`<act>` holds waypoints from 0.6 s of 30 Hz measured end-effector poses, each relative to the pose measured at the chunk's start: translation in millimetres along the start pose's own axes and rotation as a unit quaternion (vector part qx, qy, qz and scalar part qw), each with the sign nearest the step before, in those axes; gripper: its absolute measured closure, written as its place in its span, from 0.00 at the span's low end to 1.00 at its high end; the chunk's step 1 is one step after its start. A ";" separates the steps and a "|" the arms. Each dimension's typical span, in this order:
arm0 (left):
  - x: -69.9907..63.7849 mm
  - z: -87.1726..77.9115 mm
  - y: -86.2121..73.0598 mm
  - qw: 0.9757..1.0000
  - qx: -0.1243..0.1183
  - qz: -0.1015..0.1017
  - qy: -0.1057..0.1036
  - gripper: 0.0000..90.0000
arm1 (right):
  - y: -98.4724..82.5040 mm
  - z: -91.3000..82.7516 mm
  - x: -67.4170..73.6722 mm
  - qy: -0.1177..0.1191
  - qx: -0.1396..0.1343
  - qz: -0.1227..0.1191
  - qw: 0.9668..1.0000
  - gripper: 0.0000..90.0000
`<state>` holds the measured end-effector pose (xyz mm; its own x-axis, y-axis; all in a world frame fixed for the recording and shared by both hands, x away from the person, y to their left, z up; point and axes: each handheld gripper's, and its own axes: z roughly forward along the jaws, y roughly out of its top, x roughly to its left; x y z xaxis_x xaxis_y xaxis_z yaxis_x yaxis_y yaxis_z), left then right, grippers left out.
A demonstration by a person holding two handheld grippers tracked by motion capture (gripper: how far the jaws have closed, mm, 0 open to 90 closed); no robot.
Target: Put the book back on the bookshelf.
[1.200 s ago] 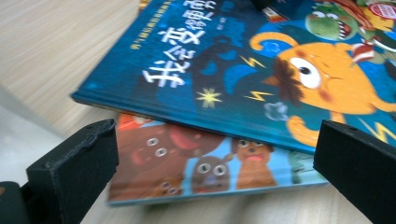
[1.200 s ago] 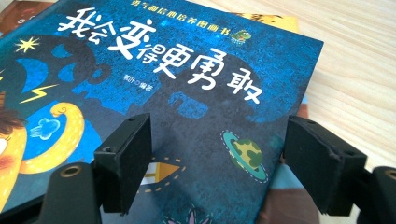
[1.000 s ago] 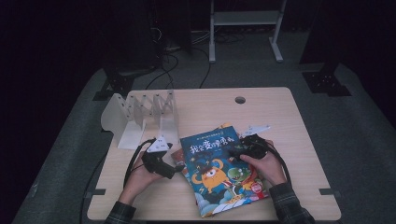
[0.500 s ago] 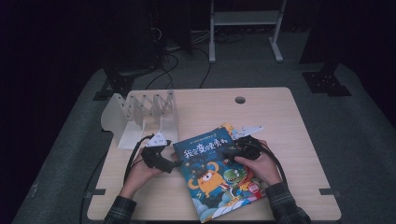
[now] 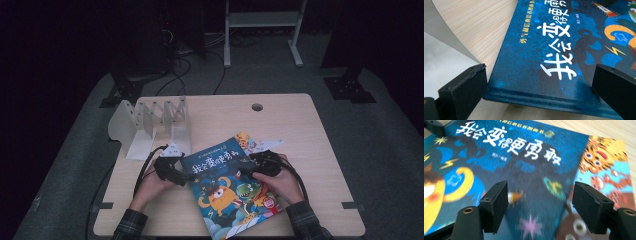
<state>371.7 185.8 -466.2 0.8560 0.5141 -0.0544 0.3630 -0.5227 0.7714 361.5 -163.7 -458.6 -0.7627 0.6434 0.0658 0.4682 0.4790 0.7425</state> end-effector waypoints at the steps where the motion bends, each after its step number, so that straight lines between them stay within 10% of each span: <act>1: 0.1 -0.1 -0.2 1.000 0.000 -0.001 0.000 0.00 | -3.3 -4.2 -0.2 -0.001 -0.002 0.001 1.000 0.31; 18: -0.1 -0.1 -0.4 1.000 0.000 -0.001 0.000 0.00 | -69.9 -83.8 -8.7 -0.005 -0.029 0.027 0.999 0.27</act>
<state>371.5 186.1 -466.4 0.8548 0.5159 -0.0562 0.3655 -0.5217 0.7709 298.0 -252.8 -455.2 -0.7329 0.6729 0.1006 0.4810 0.4079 0.7760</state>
